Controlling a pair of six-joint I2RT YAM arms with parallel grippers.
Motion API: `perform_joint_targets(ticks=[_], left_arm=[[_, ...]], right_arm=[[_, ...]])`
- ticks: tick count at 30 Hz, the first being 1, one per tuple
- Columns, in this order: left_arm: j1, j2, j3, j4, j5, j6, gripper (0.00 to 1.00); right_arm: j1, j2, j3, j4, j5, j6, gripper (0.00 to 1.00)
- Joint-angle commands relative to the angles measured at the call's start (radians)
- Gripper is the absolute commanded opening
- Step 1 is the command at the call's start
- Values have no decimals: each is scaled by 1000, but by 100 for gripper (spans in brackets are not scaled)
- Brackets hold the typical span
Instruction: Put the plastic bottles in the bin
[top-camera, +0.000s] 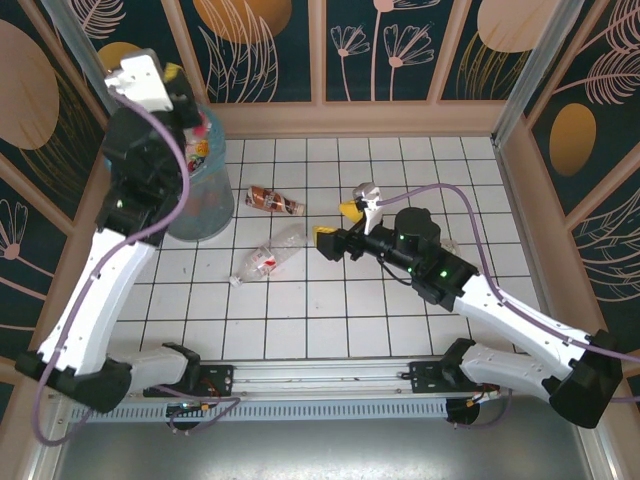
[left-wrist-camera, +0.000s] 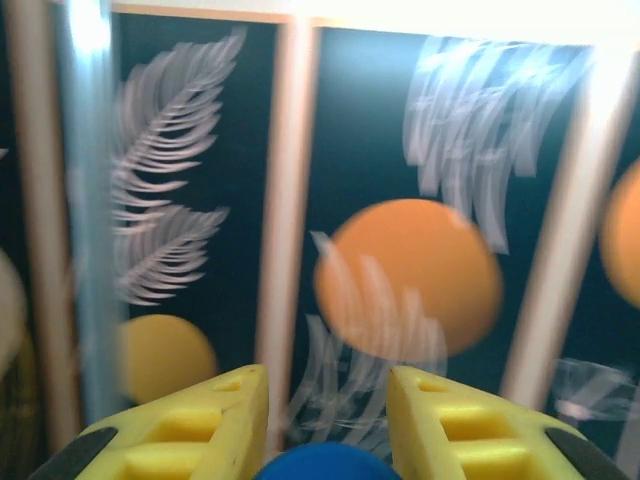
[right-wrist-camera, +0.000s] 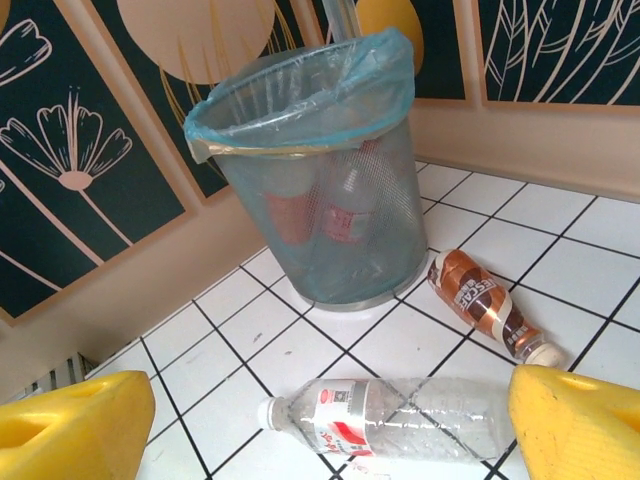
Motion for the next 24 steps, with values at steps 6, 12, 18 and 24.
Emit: perform_joint_targets(ticks=[6,12,18,24], left_arm=[[319,164,39,-108,127,2,0],[438,209,-147,103,276,-19,17],[501,230,-197,108,410,-120,66],[501,178,-265,141,451,-133,63]], right_arm=[[6,-16,30,-20,12,-2,91],[8,-17,35,-43,11,-2,91],[8,-6,28,-38,24,11,91],[9,12,27,-44,29,10,91]])
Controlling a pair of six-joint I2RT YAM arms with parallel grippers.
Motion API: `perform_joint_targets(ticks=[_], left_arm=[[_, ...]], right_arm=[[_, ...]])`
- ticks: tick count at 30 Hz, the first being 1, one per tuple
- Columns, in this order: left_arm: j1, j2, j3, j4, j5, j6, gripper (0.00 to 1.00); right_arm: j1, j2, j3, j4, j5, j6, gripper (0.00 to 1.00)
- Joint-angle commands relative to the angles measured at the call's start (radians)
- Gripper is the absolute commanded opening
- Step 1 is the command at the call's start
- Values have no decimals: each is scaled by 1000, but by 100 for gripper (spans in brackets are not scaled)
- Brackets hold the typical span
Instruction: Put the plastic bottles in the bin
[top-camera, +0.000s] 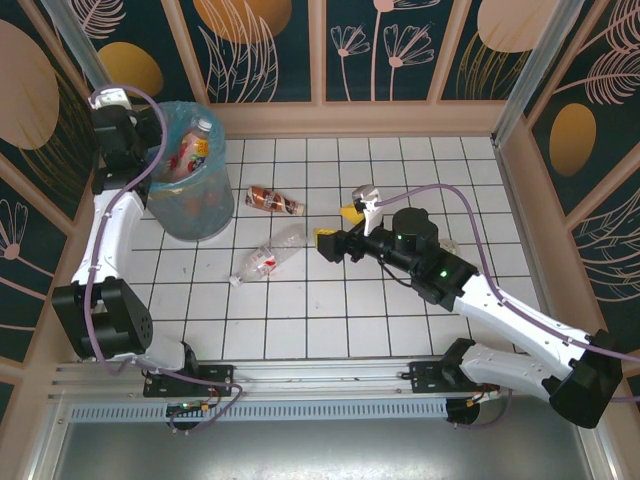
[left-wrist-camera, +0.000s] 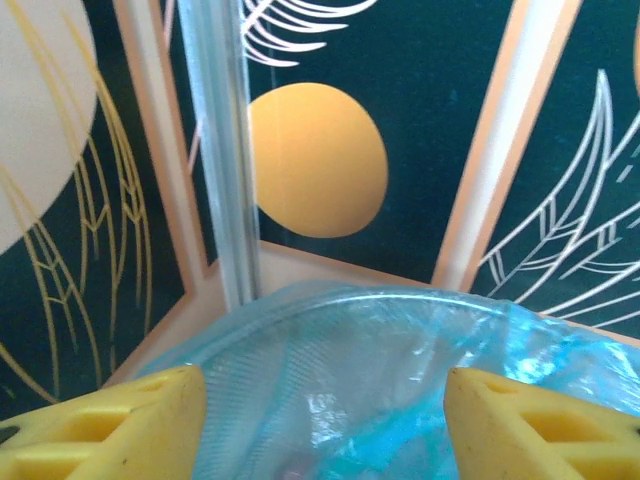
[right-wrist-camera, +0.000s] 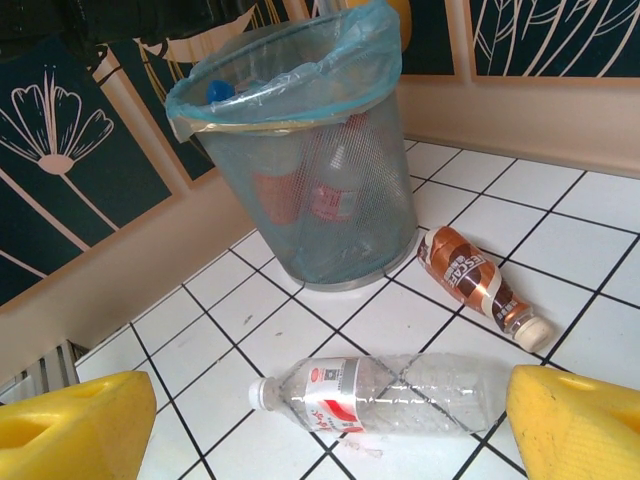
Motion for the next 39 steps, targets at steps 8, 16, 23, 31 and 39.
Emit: perform_joint_targets(ticks=[8,16,23,31,39], left_arm=[[0,-46,15,-20,116,-36,58],[-178,-175,88,-91,169,26,55],[-541,-234,53,-72,119,117,57],[-908,-146,-58,-73,-23,234,59],[-1108,-29,-162,-13,111,240,62]], right_arm=[[6,47,64,-43,79,13,92],[-187,171,259,-417,291,158,99],[-457,157,225,-620,371,335,99],[-509,74,81,-445,-85,210,99],[-624,118,80,-743,382,476,99]])
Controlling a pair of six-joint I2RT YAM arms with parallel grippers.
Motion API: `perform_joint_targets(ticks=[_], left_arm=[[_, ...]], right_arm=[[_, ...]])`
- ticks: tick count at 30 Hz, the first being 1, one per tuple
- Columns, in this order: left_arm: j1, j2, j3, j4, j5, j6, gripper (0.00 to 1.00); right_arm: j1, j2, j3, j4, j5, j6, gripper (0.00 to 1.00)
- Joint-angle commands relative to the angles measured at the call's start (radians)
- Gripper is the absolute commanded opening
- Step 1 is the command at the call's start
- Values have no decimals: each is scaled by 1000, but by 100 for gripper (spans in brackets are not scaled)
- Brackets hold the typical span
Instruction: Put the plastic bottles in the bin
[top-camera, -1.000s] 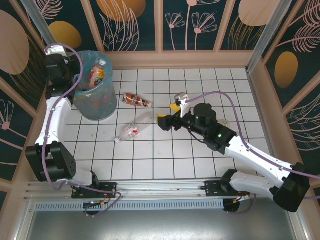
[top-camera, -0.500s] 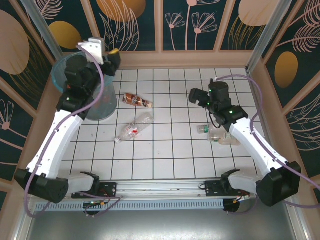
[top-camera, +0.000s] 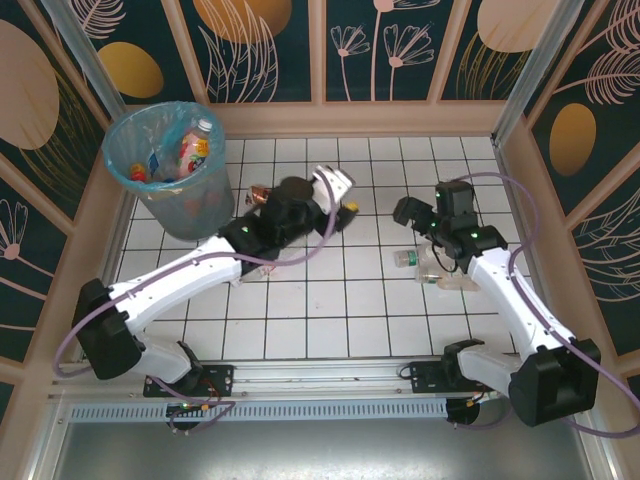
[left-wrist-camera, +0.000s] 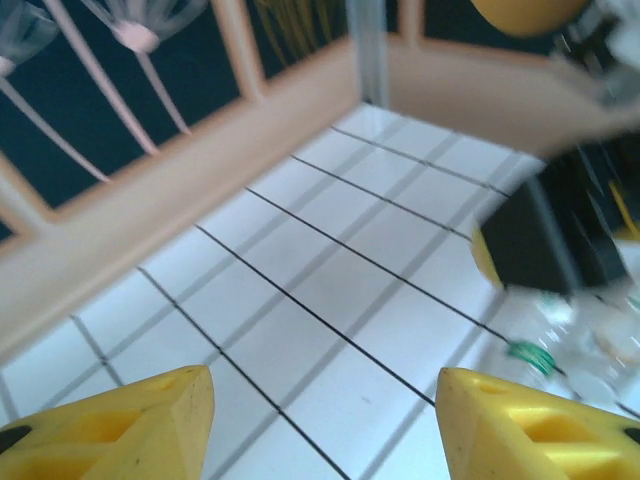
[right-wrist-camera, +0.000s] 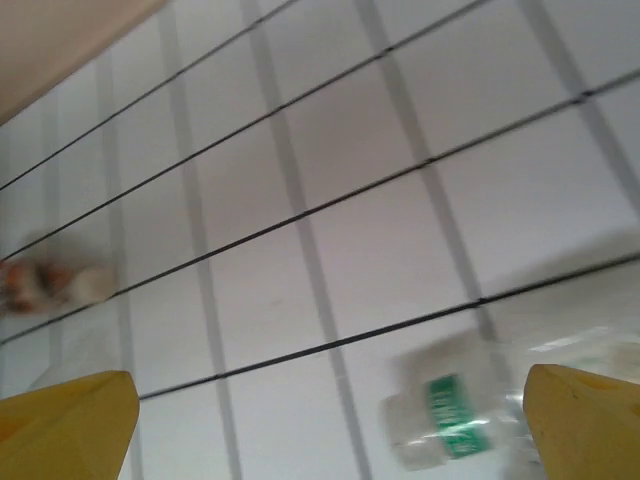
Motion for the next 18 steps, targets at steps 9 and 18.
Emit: perform_joint_targets(ticks=[9,18], left_arm=[[-162,163,-14,161,131,29,62],[-175,181,-13,143,124,24,64]], right_arm=[[-341,-37,-121,-236,150,285,99],[-541,-37,-254,-123,30,342,99]])
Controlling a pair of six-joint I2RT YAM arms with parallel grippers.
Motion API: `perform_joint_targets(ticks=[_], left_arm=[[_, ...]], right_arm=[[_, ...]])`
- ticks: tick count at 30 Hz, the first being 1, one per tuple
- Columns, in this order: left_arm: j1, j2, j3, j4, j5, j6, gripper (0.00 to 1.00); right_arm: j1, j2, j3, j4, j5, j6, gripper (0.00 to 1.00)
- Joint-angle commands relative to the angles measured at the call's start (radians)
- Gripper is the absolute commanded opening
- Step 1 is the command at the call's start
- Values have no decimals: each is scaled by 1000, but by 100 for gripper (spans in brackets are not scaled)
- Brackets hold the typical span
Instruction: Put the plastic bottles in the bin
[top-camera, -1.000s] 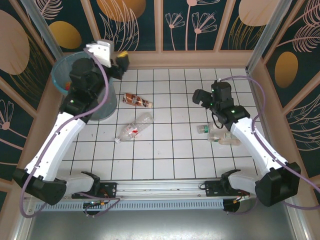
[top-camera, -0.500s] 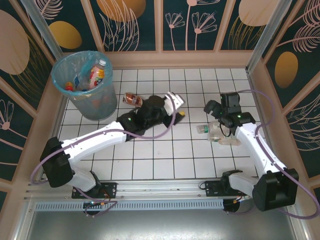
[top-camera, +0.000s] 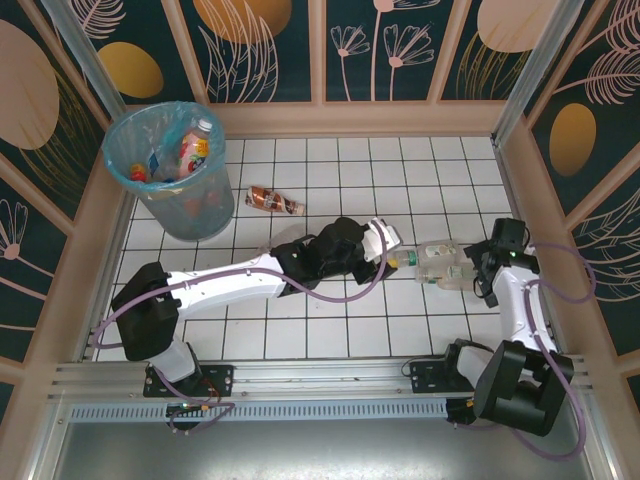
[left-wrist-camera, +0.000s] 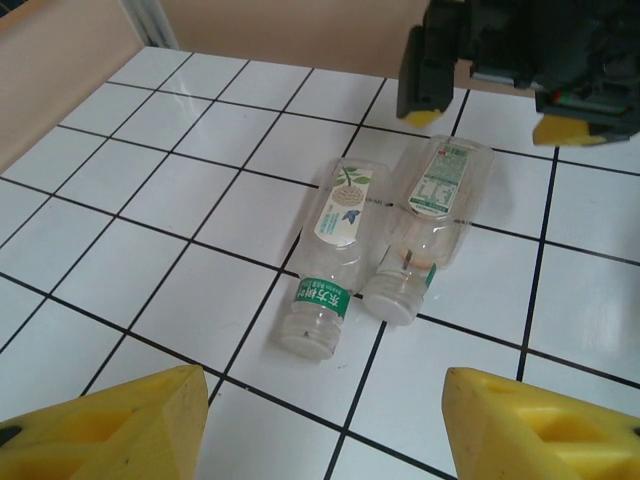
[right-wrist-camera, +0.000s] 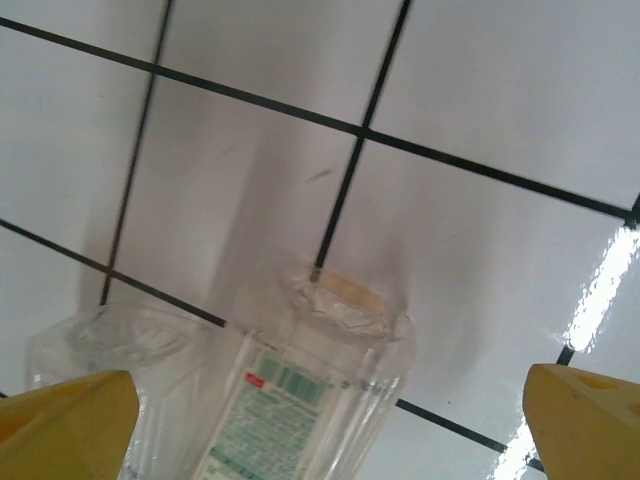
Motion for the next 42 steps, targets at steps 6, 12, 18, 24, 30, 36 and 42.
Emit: perform_joint_targets(ticks=[6,12,18,24,30,36,42], left_arm=[[-2,-26,-13,51,1,11,65],[-1,-24,-26,54,-7,9,65],[0,-45,-55,72,-14,17,66],[-1,-73,-72,76,-22,28,67],[-1,-134,-97,116,-60,44,68],[-1,-259,-317,389,32,272,71],[-1,-330,-472,551,195,573,88]], right_arm=[[-16,72,-42,128,-76,59,97],[-16,144,-76,187,-80,74,89],[-17,221,-92,231,-82,80,78],[-25,204,-88,199,-83,68,66],[-62,77,-42,97,-83,31,62],[-22,-16,46,-17,-225,30,62],[221,-35,174,-2,-352,84,57]])
